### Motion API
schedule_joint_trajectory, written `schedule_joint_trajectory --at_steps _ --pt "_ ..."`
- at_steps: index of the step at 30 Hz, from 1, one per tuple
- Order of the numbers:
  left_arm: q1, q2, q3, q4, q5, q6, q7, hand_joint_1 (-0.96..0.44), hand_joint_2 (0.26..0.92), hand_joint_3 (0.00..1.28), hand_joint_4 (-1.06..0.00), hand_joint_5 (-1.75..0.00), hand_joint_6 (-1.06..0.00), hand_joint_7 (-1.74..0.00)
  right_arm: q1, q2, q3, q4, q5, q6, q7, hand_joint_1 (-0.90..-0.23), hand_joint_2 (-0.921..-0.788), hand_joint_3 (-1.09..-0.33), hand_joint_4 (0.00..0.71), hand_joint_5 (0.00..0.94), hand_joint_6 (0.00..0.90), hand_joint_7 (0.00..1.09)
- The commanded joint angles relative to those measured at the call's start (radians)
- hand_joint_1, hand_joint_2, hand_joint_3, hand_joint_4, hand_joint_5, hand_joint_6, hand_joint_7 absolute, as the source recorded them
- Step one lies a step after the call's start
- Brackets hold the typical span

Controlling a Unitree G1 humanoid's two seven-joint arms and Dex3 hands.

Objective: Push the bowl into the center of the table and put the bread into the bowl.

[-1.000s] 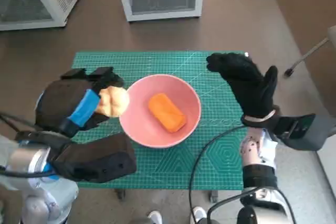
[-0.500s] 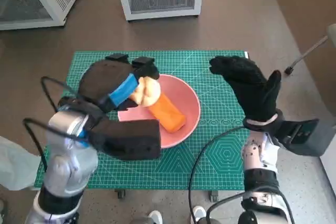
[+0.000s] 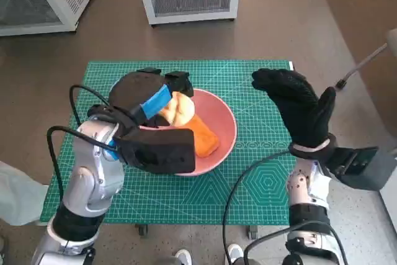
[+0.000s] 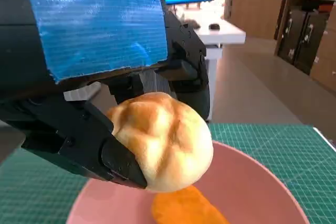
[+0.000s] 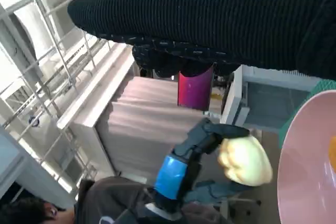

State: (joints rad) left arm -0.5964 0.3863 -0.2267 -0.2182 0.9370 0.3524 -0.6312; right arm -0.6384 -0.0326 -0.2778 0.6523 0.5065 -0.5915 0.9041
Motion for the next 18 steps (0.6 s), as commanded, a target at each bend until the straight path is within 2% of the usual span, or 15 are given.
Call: schedule_joint_trajectory --at_steps 1,5,10,13,18 --pt "0.019 -0.008 0.003 -0.032 -0.013 0.041 -0.003 -0.17 0.800 0.02 -0.42 -0.14 -0.46 -0.16 0.032 0.005 0.011 -0.011 -0.013 0.001 -0.030 -0.581 -0.921 -0.637 0.247 0.001 0.381 0.01" --pt "0.030 -0.015 0.064 -0.062 -0.102 0.074 -0.013 -0.22 0.786 0.00 -0.40 -0.03 -0.45 -0.04 0.036 0.009 0.023 -0.029 -0.019 0.003 -0.051 -0.582 -0.921 -0.638 0.246 0.000 0.381 0.01" --pt "0.056 -0.035 0.158 -0.105 -0.259 0.117 -0.013 -0.23 0.783 0.00 -0.34 0.00 -0.39 -0.01 0.035 0.011 0.035 -0.037 -0.024 0.002 -0.070 -0.591 -0.921 -0.637 0.242 0.000 0.378 0.01" --pt "0.097 -0.078 0.252 -0.130 -0.419 0.107 0.009 -0.25 0.782 0.00 -0.29 0.00 -0.34 0.00 0.028 0.009 0.040 -0.028 -0.025 -0.003 -0.073 -0.593 -0.921 -0.636 0.241 0.000 0.378 0.01" --pt "0.148 -0.098 0.336 -0.140 -0.594 0.060 0.039 -0.31 0.789 0.00 -0.24 0.00 -0.30 0.00 0.019 0.006 0.045 -0.023 -0.024 -0.003 -0.077 -0.593 -0.921 -0.634 0.241 0.000 0.377 0.01"
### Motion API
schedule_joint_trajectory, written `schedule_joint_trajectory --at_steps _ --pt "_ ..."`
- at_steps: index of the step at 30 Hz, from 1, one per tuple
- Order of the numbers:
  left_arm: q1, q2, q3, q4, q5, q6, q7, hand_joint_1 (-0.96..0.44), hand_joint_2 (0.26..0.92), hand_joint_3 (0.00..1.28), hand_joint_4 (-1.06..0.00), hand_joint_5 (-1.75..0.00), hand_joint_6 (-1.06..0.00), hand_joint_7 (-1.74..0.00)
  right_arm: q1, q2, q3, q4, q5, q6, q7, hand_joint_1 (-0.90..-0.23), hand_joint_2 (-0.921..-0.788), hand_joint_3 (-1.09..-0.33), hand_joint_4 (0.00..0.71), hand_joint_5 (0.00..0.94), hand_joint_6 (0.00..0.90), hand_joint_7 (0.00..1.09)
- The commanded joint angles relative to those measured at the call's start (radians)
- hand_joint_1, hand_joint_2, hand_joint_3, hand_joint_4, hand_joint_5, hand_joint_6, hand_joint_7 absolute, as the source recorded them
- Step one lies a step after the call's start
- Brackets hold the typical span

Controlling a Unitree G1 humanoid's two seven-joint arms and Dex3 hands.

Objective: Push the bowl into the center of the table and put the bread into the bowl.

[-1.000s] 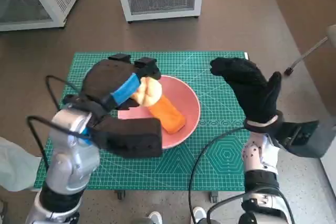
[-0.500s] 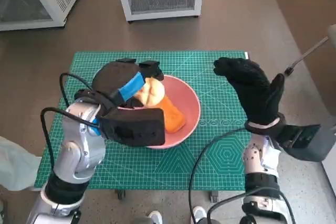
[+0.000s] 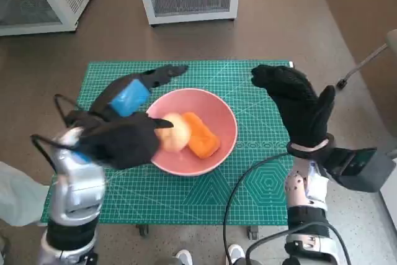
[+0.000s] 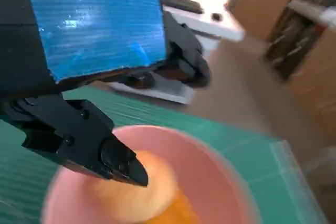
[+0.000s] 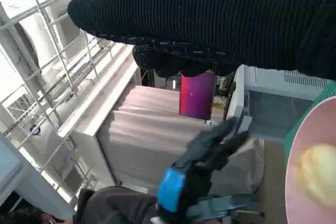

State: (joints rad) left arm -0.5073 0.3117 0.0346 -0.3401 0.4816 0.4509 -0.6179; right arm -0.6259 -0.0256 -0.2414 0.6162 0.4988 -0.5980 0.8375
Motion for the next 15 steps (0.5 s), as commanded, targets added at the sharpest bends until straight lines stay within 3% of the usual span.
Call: schedule_joint_trajectory --at_steps 1,15 --pt "0.071 -0.029 0.097 -0.014 -0.182 -0.065 0.034 -0.33 0.795 0.01 -0.23 0.00 -0.29 0.00 0.002 -0.003 0.009 0.016 -0.016 0.004 -0.011 -0.592 -0.921 -0.633 0.241 0.001 0.378 0.01" --pt "0.184 -0.050 0.247 0.032 -0.464 -0.357 0.209 -0.54 0.915 0.09 -0.28 -0.02 -0.33 -0.03 -0.050 -0.016 0.020 0.015 -0.020 0.016 -0.031 -0.589 -0.921 -0.623 0.245 0.002 0.379 0.01"
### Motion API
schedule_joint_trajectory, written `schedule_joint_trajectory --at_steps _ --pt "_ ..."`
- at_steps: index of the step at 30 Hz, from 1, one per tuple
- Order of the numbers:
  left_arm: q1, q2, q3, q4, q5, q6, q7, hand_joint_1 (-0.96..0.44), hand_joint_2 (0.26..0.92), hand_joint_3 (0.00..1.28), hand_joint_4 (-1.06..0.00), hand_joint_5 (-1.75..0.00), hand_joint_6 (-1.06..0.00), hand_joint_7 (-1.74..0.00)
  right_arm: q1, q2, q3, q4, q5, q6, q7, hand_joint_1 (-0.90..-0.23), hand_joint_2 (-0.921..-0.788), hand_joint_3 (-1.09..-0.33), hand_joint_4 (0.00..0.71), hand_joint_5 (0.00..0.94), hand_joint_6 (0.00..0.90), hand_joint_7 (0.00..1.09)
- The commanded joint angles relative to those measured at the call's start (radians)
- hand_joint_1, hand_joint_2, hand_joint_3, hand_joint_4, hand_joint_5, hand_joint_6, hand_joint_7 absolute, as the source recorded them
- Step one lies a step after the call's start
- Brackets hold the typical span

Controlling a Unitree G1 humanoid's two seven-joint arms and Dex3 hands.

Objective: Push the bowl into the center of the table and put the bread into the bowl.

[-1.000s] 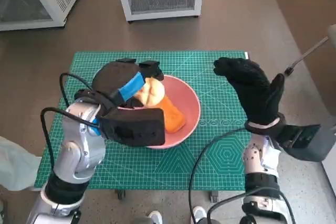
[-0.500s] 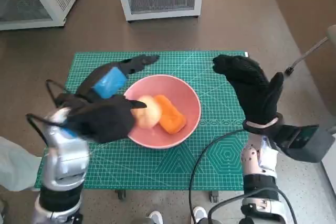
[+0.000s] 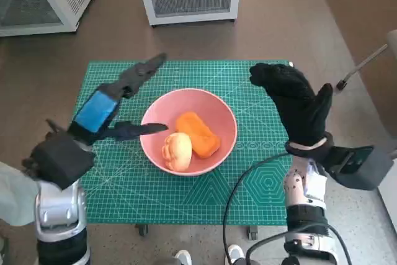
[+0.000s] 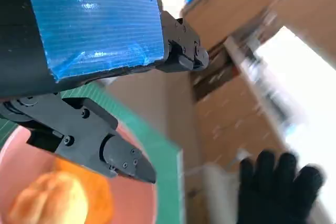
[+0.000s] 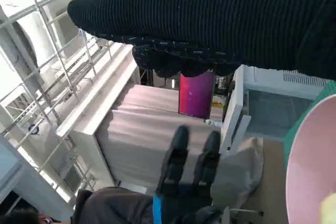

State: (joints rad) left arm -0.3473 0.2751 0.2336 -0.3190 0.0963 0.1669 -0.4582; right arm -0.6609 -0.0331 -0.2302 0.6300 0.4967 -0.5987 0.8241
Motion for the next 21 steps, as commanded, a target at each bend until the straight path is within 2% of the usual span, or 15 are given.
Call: schedule_joint_trajectory --at_steps 1,9,15,21 --pt "0.025 -0.017 0.054 0.013 -0.098 -0.082 0.057 -0.55 0.917 0.10 -0.29 -0.03 -0.33 -0.03 -0.020 -0.010 0.009 0.000 -0.018 0.021 -0.020 -0.590 -0.921 -0.622 0.246 0.002 0.380 0.01" --pt "0.020 -0.056 0.092 -0.004 -0.248 -0.113 0.132 -0.55 0.921 0.16 -0.31 -0.03 -0.34 -0.04 -0.064 -0.024 0.020 -0.052 -0.032 0.067 -0.065 -0.606 -0.921 -0.612 0.252 0.004 0.387 0.01" --pt "0.016 -0.069 0.085 -0.006 -0.269 -0.172 0.192 -0.58 0.921 0.29 -0.31 -0.02 -0.35 -0.06 -0.096 -0.029 0.035 -0.101 -0.053 0.098 -0.111 -0.624 -0.921 -0.604 0.261 0.007 0.398 0.01" --pt "0.012 -0.071 0.065 -0.005 -0.268 -0.220 0.228 -0.62 0.921 0.36 -0.31 -0.02 -0.35 -0.09 -0.132 -0.039 0.042 -0.081 -0.070 0.082 -0.129 -0.623 -0.921 -0.598 0.263 0.006 0.400 0.02"
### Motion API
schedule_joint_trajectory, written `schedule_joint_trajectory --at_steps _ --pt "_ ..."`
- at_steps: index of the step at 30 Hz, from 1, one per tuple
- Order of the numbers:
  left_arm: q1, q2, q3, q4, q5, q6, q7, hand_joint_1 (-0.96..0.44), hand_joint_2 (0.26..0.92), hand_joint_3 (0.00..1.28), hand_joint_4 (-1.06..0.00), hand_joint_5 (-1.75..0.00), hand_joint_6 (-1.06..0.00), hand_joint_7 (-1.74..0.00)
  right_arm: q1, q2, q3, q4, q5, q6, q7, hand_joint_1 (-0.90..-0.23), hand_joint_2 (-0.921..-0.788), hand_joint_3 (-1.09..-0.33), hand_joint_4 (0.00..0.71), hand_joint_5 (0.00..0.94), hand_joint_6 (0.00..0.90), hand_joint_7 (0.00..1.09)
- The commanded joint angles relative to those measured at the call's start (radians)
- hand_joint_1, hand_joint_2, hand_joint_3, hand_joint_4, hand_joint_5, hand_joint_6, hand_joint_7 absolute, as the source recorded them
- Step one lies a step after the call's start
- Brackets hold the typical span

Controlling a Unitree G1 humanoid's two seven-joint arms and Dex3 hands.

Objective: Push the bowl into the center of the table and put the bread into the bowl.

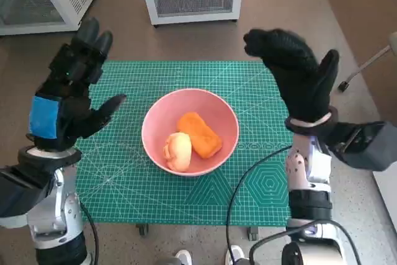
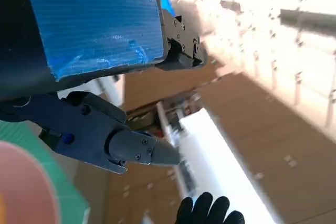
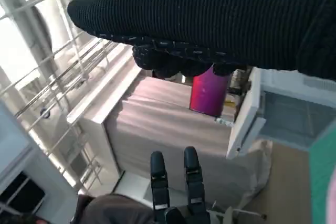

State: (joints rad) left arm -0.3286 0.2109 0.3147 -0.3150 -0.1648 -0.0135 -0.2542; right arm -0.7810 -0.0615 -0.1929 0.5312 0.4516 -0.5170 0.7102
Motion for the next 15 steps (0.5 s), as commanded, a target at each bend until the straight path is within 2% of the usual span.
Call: schedule_joint_trajectory --at_steps 1,6,9,15 --pt "-0.008 -0.008 -0.020 -0.008 -0.006 -0.048 0.029 -0.62 0.921 0.37 -0.31 -0.02 -0.35 -0.09 -0.018 -0.014 0.004 0.023 -0.028 -0.004 -0.016 -0.622 -0.921 -0.596 0.263 0.006 0.401 0.02" --pt "-0.010 -0.007 -0.039 -0.002 -0.004 -0.078 0.044 -0.63 0.921 0.41 -0.33 -0.01 -0.09 -0.58 -0.037 -0.021 0.001 0.032 -0.036 -0.015 -0.019 -0.617 -0.921 -0.593 0.263 0.005 0.406 0.02" --pt "-0.010 -0.004 -0.050 0.001 -0.005 -0.090 0.047 -0.62 0.921 0.43 -0.33 -0.01 -0.03 -0.67 -0.041 -0.023 0.002 0.031 -0.038 -0.021 -0.019 -0.619 -0.921 -0.590 0.263 0.004 0.413 0.02" --pt "-0.009 -0.007 -0.069 0.000 -0.012 -0.098 0.052 -0.62 0.921 0.44 -0.33 -0.01 -0.02 -0.71 -0.041 -0.028 0.005 0.023 -0.041 -0.030 -0.019 -0.626 -0.921 -0.582 0.261 0.003 0.419 0.02"
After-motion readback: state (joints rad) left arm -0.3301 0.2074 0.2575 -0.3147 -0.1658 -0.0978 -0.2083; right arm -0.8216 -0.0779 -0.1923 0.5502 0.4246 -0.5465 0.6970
